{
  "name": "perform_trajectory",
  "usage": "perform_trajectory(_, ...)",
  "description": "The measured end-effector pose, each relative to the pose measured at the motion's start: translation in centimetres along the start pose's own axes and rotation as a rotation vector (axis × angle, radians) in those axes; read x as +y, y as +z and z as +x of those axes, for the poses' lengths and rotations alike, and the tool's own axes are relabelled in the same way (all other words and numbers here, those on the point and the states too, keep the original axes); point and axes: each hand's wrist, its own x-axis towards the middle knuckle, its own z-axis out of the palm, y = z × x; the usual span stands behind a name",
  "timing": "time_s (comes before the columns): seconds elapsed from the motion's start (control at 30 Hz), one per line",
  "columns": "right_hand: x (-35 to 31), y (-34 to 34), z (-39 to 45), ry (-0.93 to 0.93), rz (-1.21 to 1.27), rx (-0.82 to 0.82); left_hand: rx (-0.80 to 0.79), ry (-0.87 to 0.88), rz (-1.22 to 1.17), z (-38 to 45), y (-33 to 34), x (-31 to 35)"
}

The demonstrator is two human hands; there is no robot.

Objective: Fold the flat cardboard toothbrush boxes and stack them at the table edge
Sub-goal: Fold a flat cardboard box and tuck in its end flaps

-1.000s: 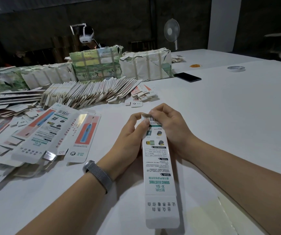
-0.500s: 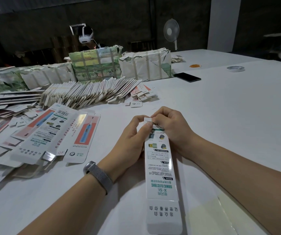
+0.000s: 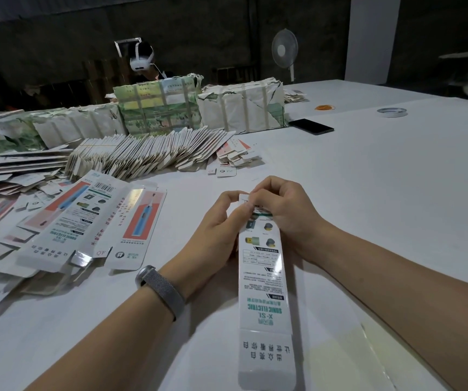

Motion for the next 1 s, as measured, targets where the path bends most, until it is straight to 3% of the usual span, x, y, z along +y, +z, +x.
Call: perform_trajectory(1.0, 0.09, 0.00, 0.11, -0.006, 0.058, 0.014, -0.046, 0.012, 0.017, -0.09, -0.42, 0.12)
